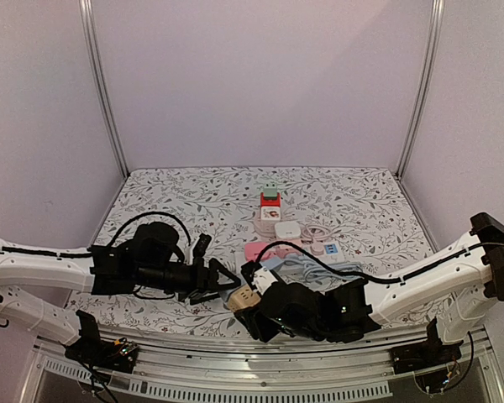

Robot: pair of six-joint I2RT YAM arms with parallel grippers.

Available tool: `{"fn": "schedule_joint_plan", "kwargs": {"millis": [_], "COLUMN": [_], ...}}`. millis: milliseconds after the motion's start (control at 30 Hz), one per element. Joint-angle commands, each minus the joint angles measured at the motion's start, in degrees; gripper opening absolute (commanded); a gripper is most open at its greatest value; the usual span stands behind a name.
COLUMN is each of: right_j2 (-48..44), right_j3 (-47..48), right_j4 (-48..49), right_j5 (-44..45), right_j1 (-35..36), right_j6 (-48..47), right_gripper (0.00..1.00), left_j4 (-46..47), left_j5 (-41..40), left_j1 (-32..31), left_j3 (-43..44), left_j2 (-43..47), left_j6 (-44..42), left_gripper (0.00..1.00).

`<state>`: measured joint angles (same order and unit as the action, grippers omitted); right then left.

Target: Pull the plug off the socket

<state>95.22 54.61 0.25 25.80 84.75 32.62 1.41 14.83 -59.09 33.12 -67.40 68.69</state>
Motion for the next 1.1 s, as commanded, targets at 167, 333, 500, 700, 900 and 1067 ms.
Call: {"fn": "schedule_joint_plan", "kwargs": {"millis": [167,333,500,700,900,1067], "right_j2": [-4.3,-4.4,-4.0,-3.9,-3.9,-3.8], "right_j3": [-0.6,-0.7,-1.0,-1.3,-1.4,-1.4], "right_j4": [7.3,7.7,8.2,8.7,8.9,9.0], "right_j5": [1.9,1.4,0.9,0.7,0.7,0.6], "right_j1": [0.5,0.4,0.5,0.5,0.5,0.5], "right_j6": [-0.8,-0.8,-0.4,0.2,0.2,0.2], "right_gripper": [0.0,0.0,0.0,0.0,0.0,0.0], "left_j4": [1.8,2.1,2.3,2.3,2.3,2.5], "left_j5": [0.6,0.4,0.2,0.2,-0.1,-0.3], "left_j1": [-0.8,-0.9,-0.9,-0.9,-0.9,-0.9], "left_j3": [2.1,2.3,2.3,2.3,2.2,2.2], "left_j2": [-1.6,-2.2,-2.5,-2.5,-2.5,-2.4], "left_j6": [0.3,0.4,0.6,0.5,0.5,0.6], "left_gripper": [0.68,0.64,0.59,0.54,0.53,0.47]}}
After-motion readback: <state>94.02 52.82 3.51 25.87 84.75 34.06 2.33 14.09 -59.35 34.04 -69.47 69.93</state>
